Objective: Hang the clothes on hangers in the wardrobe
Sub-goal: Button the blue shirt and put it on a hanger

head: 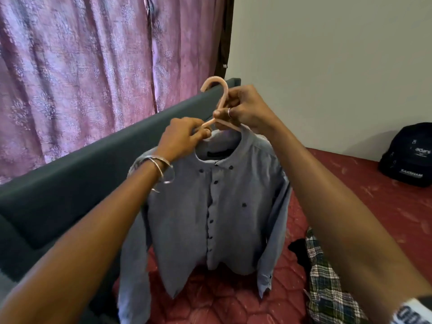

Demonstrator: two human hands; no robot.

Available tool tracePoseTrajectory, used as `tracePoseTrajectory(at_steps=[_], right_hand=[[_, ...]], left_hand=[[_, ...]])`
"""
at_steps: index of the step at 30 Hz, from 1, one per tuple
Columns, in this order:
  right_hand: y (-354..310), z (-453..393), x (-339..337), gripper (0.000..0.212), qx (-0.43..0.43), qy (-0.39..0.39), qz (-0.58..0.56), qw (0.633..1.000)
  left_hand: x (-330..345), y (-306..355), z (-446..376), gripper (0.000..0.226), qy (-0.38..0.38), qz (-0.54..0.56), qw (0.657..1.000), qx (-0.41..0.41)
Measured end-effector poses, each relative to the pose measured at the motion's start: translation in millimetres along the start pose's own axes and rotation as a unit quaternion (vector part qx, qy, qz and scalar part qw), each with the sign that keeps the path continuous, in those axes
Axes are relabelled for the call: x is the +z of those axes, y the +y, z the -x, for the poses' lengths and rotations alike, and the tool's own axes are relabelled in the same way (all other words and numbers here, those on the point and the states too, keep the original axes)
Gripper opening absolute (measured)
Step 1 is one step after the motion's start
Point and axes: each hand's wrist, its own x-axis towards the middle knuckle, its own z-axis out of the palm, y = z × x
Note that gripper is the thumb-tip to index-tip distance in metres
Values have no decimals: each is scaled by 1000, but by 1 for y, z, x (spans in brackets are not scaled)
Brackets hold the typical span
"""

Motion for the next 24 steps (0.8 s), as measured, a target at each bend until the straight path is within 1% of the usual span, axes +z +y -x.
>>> tracePoseTrajectory(at_steps=[1,2,3,5,6,7,8,10,11,12,14,16,18,21,23,24], right_hand=[[0,-4,-4,19,-13,15,14,1000],[1,-8,-13,21,-33,34,57,997],[3,-9,-25,26,-61,59,125,989],[19,-3,-57,36,-111,135,263,949],[32,7,-71,37,-108,183,285,934],[51,21,-83,38,-86,224,278,930],[70,35,-86,41,-40,239,272,931],[108,57,-71,53,58,200,300,931],[126,63,-62,56,82,191,306,929],[137,65,-52,54,87,198,296,930],[148,64,-46,38,71,220,259,938],[149,63,-53,22,46,210,251,944],[146,61,-62,14,17,146,266,953],[132,54,-75,14,-36,31,279,959],[124,46,-83,11,-44,3,247,968],[122,42,-84,10,-45,3,216,975]], left_hand=[[6,2,-3,17,40,-6,999,-5],[7,3,-6,15,63,-14,998,-18],[6,4,-9,14,73,-20,997,-30],[4,1,-17,17,78,-14,996,-46],[1,-1,-19,17,80,-7,995,-51],[-2,-2,-22,16,84,-6,995,-55],[-6,-2,-24,14,90,-11,994,-59],[-11,2,-28,13,109,-16,992,-58],[-9,5,-30,13,112,-11,992,-55],[-9,8,-31,13,114,-11,992,-51],[-6,12,-30,18,118,-32,991,-45],[-6,11,-26,26,131,-76,987,-43],[-9,3,-20,29,145,-126,981,-39],[-11,-14,-10,21,152,-146,977,-22],[-14,-23,-4,10,164,-129,978,-24],[-16,-27,-3,9,166,-117,979,-25]])
